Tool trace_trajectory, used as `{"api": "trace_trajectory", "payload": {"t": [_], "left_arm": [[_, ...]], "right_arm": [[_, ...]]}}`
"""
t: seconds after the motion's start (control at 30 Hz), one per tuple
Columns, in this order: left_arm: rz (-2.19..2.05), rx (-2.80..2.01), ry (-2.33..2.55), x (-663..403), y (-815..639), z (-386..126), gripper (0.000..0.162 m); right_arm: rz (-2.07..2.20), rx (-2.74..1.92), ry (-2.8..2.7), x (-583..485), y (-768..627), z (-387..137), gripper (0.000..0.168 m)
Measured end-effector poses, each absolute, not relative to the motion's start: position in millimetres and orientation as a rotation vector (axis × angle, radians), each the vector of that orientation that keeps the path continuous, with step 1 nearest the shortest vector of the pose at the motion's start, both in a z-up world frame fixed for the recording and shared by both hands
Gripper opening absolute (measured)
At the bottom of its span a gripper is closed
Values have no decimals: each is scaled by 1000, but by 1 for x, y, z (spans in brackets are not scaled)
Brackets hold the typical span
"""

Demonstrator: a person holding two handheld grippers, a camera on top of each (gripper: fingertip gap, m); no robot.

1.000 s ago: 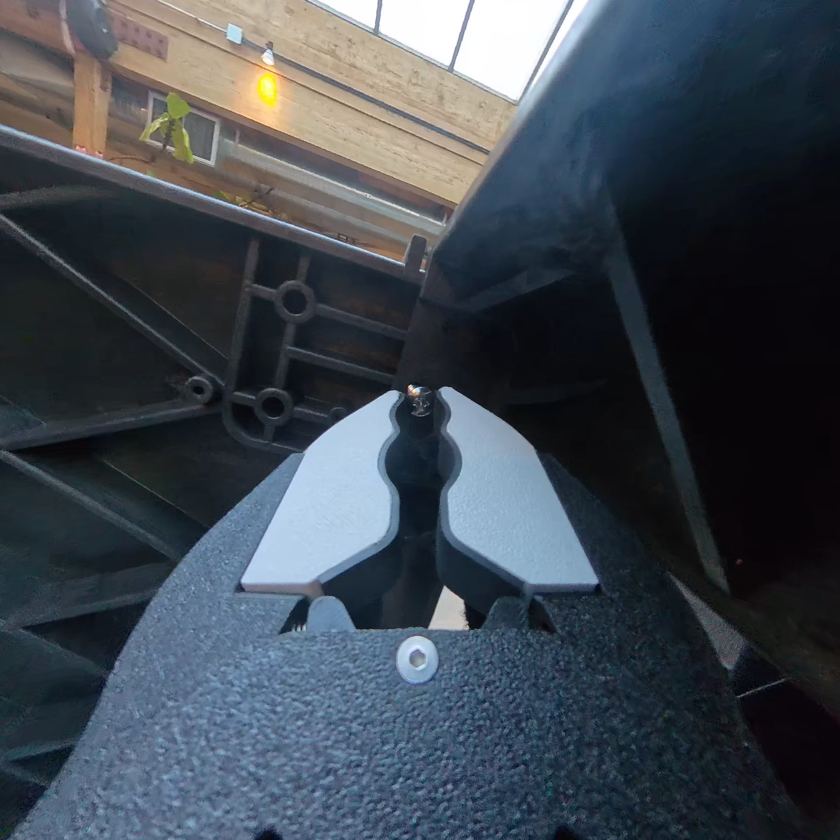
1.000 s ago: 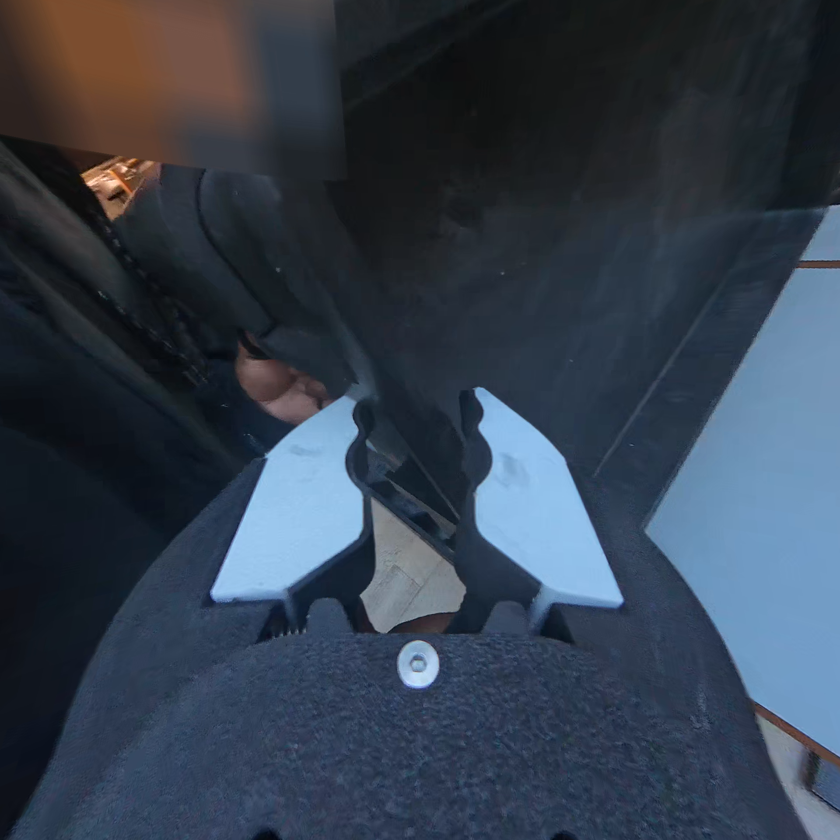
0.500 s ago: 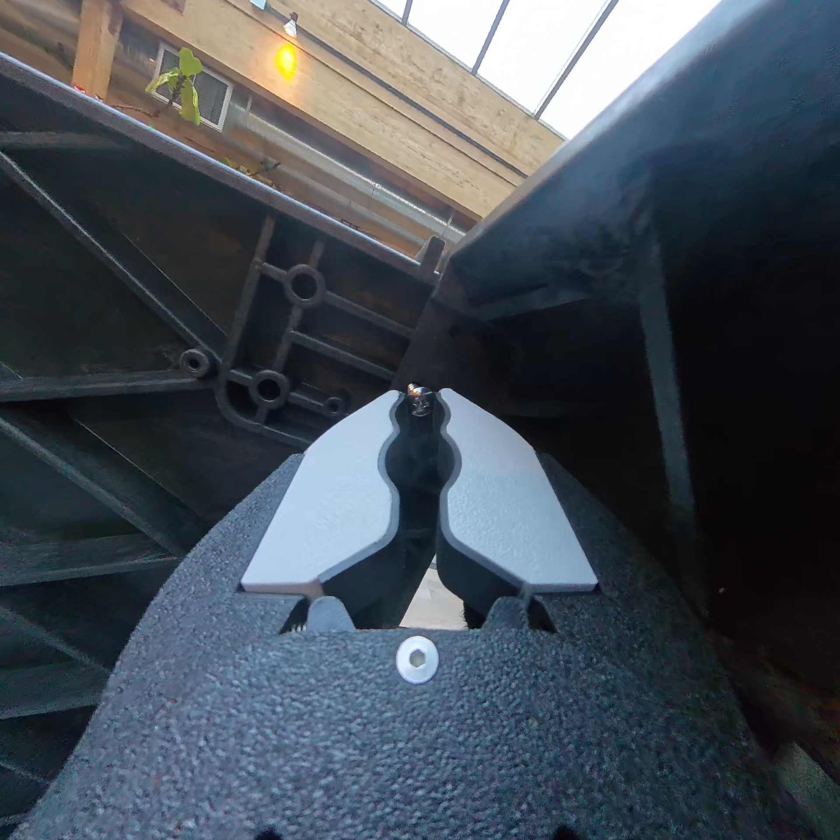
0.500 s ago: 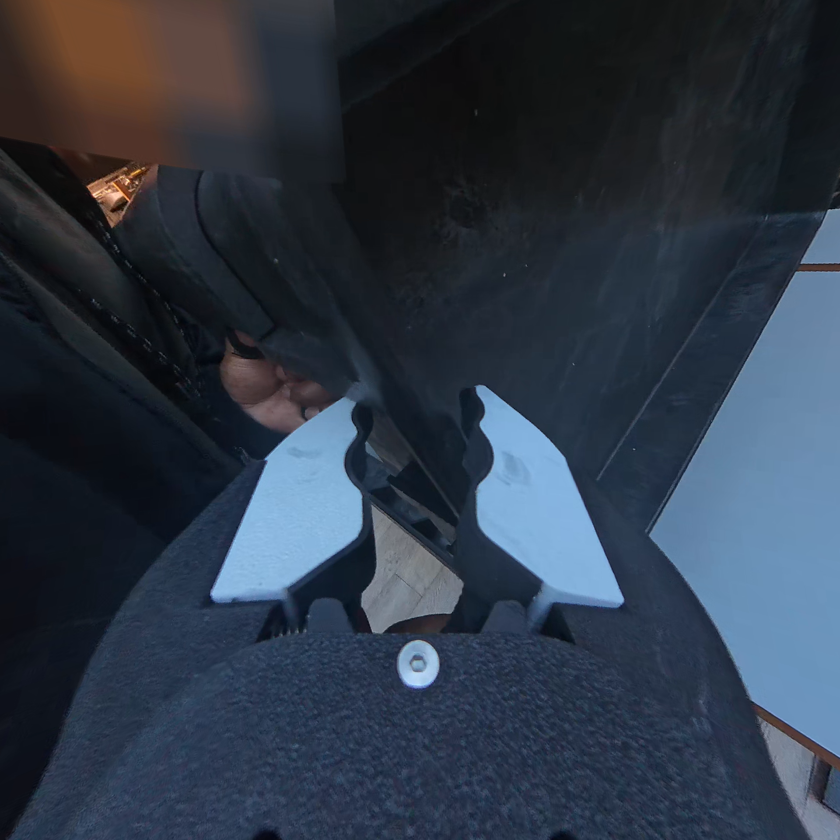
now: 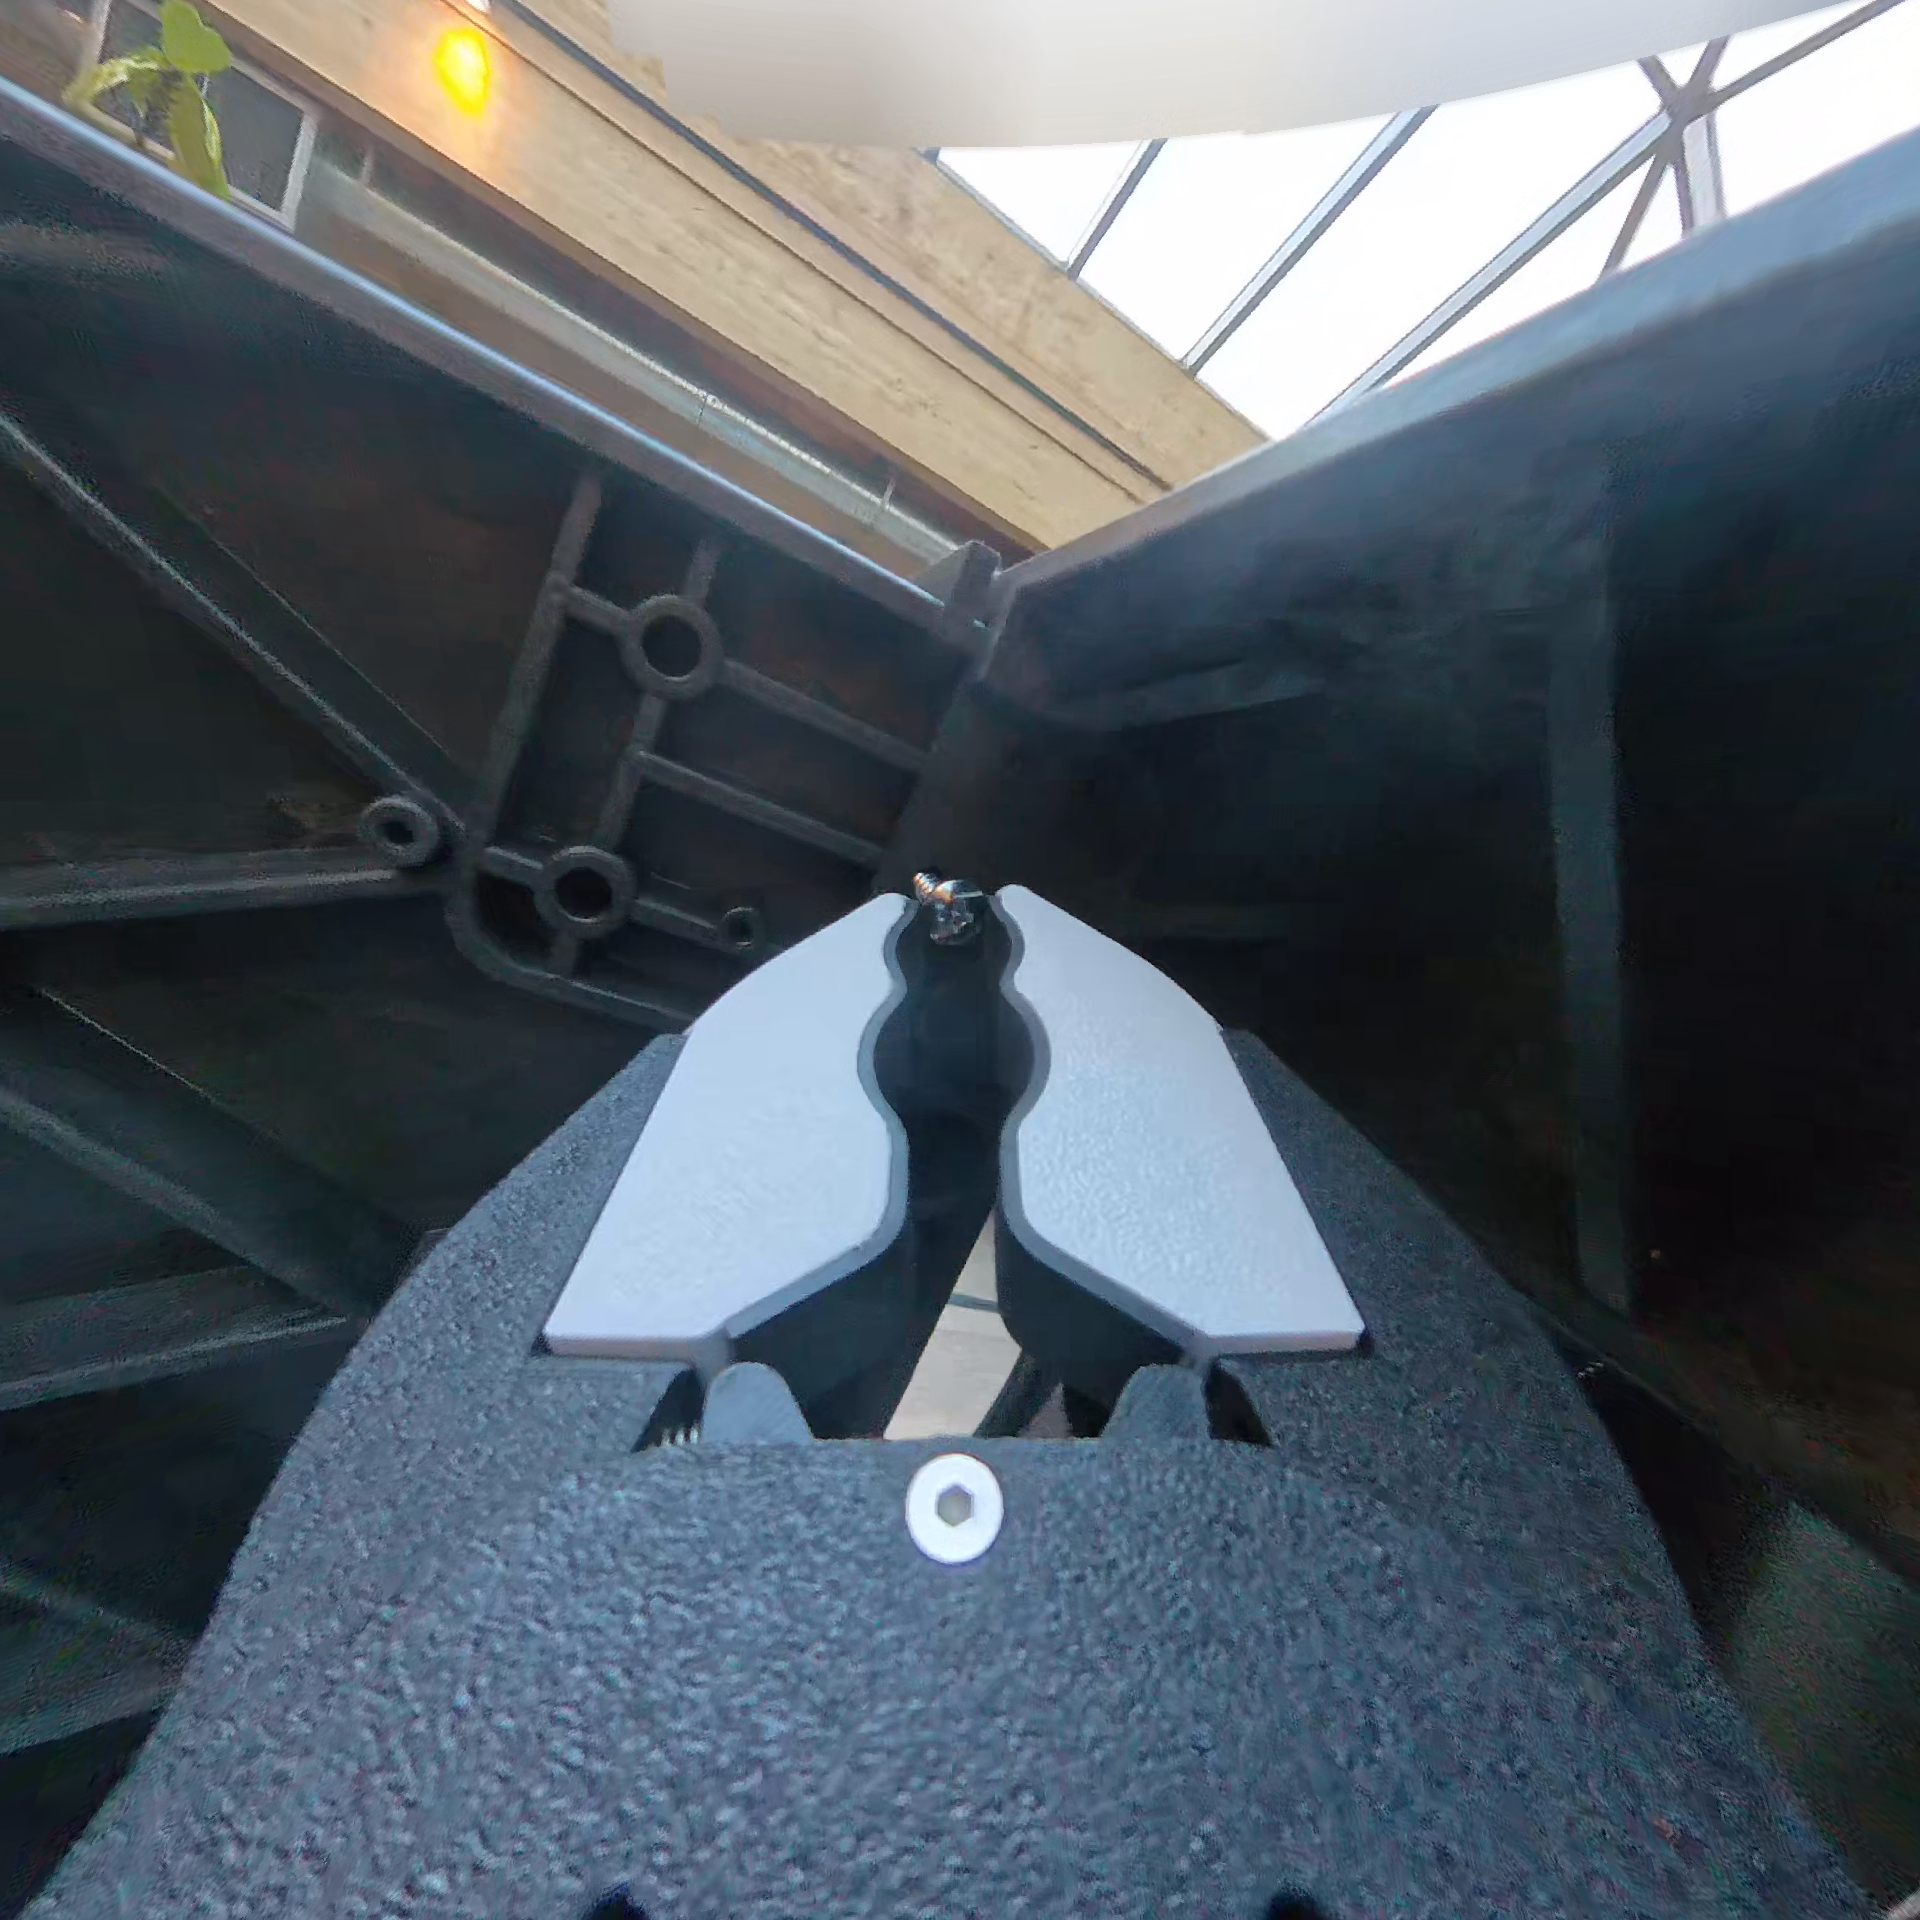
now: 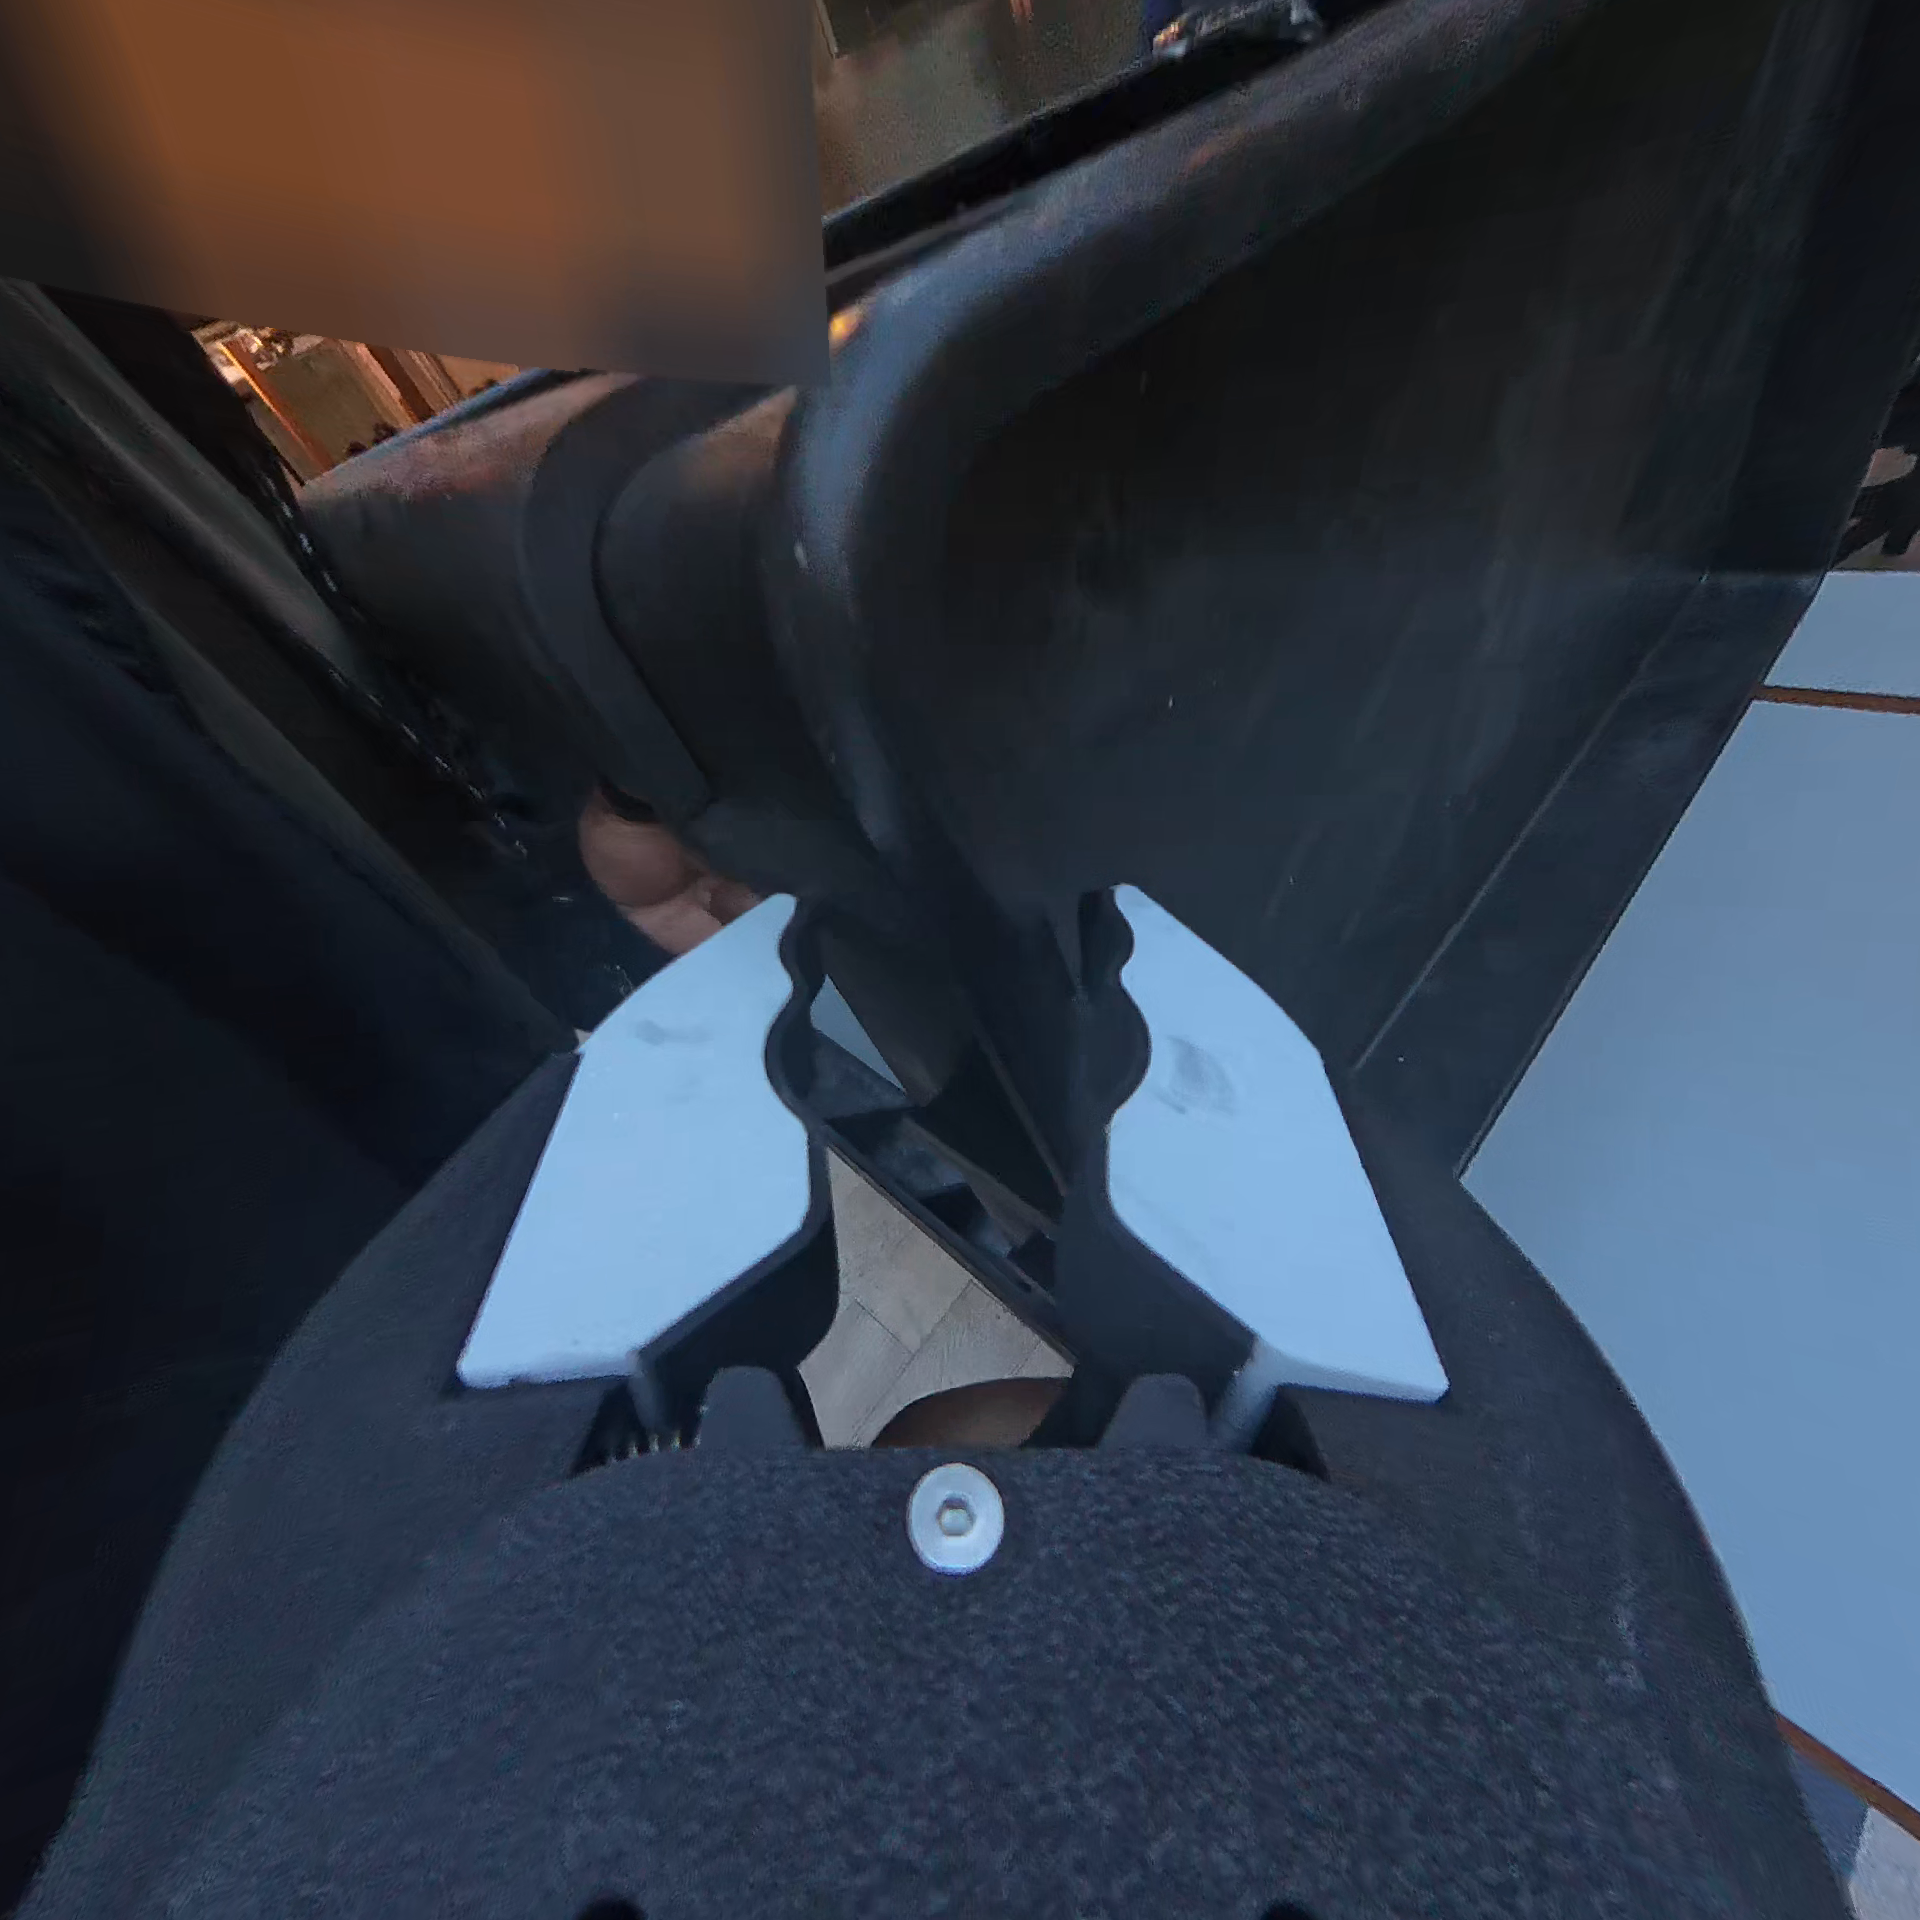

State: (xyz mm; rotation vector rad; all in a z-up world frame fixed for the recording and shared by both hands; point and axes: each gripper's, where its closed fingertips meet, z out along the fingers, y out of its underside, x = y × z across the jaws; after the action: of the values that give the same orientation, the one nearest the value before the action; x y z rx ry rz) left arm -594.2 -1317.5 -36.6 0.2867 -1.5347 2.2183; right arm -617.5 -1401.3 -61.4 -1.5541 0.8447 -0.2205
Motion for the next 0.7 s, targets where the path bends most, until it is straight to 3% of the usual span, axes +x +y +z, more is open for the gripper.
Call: {"api": "trace_trajectory", "payload": {"t": [0.23,0.7], "left_arm": [[2296,275,-1627,-595,-1318,-37,11],[2284,320,-1563,-594,-1315,-36,11]], "right_arm": [[-171,-1541,718,-621,-1396,-39,31],[-200,-1482,739,-621,-1397,-38,30]]}}
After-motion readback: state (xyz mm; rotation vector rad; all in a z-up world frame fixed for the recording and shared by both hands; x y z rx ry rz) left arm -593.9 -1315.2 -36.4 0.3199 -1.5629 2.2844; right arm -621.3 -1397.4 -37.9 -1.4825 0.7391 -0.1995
